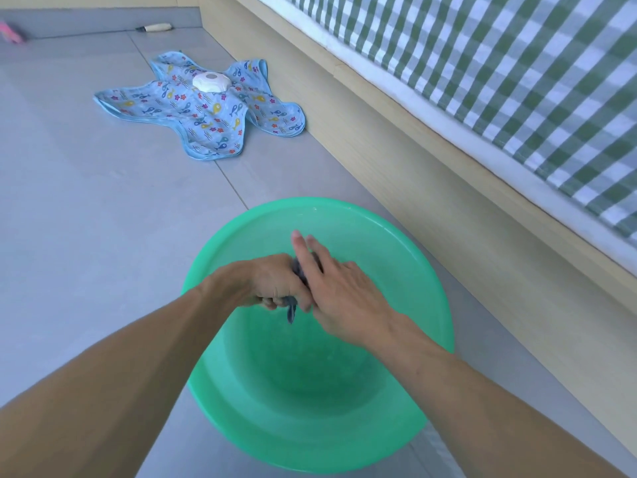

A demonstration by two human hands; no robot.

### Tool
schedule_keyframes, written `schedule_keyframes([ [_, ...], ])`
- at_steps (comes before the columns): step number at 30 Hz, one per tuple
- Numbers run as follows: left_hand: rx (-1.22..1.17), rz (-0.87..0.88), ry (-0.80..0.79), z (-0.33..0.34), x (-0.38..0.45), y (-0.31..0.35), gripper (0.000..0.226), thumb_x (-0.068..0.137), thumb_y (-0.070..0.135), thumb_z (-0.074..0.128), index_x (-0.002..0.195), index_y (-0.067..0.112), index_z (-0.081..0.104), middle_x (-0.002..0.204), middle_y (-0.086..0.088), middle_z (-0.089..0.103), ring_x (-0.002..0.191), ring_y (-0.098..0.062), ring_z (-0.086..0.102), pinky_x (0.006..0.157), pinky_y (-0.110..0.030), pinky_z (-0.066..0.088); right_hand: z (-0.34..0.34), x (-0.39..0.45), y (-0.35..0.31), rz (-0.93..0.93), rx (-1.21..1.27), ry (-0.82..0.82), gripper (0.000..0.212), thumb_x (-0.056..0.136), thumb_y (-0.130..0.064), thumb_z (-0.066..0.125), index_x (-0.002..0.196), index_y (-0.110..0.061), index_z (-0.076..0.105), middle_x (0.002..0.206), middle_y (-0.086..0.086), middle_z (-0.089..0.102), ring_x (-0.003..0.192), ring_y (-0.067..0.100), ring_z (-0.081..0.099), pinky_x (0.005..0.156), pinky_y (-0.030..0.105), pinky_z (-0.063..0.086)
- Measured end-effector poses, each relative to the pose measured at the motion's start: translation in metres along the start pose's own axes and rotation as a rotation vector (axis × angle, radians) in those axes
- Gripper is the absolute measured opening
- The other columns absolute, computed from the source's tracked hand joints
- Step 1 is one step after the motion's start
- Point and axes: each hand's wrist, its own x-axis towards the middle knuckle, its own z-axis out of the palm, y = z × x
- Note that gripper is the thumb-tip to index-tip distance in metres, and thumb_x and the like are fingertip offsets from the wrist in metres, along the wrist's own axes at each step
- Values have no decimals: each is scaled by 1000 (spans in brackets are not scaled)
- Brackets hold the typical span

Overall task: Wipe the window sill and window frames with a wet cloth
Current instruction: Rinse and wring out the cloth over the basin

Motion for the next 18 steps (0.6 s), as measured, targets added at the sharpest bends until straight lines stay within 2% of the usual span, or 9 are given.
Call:
schedule_keyframes([
  [2, 94, 7, -113, 1, -1, 4, 27, 59, 4, 67, 83, 6, 55, 54, -5, 29, 44, -15, 20, 44, -19, 15, 4, 2, -2, -25, -71, 127, 100, 52, -16, 88, 140, -6, 41, 105, 16, 60, 73, 32, 65, 59, 36, 45],
  [3, 203, 18, -117, 2, -1, 5, 19, 62, 3, 67, 72, 8, 52, 53, -6, 29, 43, -16, 23, 45, -19, 19, 4, 3, -3, -25, -113, 189, 84, 41, -16, 91, 118, -6, 59, 84, 10, 61, 57, 29, 62, 49, 32, 38],
  [4, 323, 33, -107, 3, 0, 6, 23, 64, 1, 65, 60, 11, 46, 51, -6, 30, 43, -18, 28, 47, -21, 24, 3, 4, -5, -24, -171, 225, 65, 38, -14, 90, 97, -9, 63, 72, 6, 59, 48, 28, 58, 45, 29, 29],
  [6, 503, 43, -34, 10, 3, 5, 32, 69, 1, 63, 50, 16, 40, 51, -6, 38, 47, -24, 45, 49, -23, 35, -3, 4, -10, 25, -222, 152, 40, 57, -9, 82, 90, -10, 59, 75, 7, 62, 55, 32, 63, 49, 31, 26],
  [8, 767, 64, 174, 17, 0, 2, 14, 75, 14, 62, 66, 16, 51, 64, -8, 58, 65, -28, 63, 52, -24, 40, -5, 5, -14, 100, -136, 73, 25, 82, -7, 62, 107, -9, 55, 101, 13, 67, 89, 38, 67, 62, 36, 32],
  [10, 1055, 95, 423, 26, -6, 2, 9, 84, 25, 56, 91, 20, 59, 92, -10, 67, 89, -31, 66, 62, -29, 40, -2, 8, -15, 194, -42, 17, 25, 86, -9, 56, 111, -9, 57, 110, 15, 67, 102, 38, 63, 68, 35, 33],
  [14, 1322, 144, 568, 26, -4, -5, 17, 94, 20, 45, 108, 16, 54, 108, -9, 66, 98, -34, 64, 65, -33, 35, -6, 18, -13, 295, 189, -103, 4, 80, -13, 60, 81, -12, 57, 90, 15, 68, 87, 36, 64, 62, 31, 38],
  [16, 1367, 176, 578, 24, -6, -8, 15, 95, 20, 43, 108, 16, 50, 106, -6, 67, 95, -34, 64, 63, -33, 33, -4, 26, -7, 327, 351, -253, 16, 74, -10, 63, 66, -8, 50, 66, 10, 58, 69, 32, 57, 54, 29, 37],
  [18, 1365, 176, 582, 25, -11, -6, 16, 95, 22, 44, 108, 16, 52, 106, -6, 67, 94, -33, 64, 63, -33, 34, -2, 30, -3, 334, 429, -301, 18, 70, -10, 66, 60, -9, 50, 57, 6, 49, 61, 27, 51, 49, 27, 35],
])
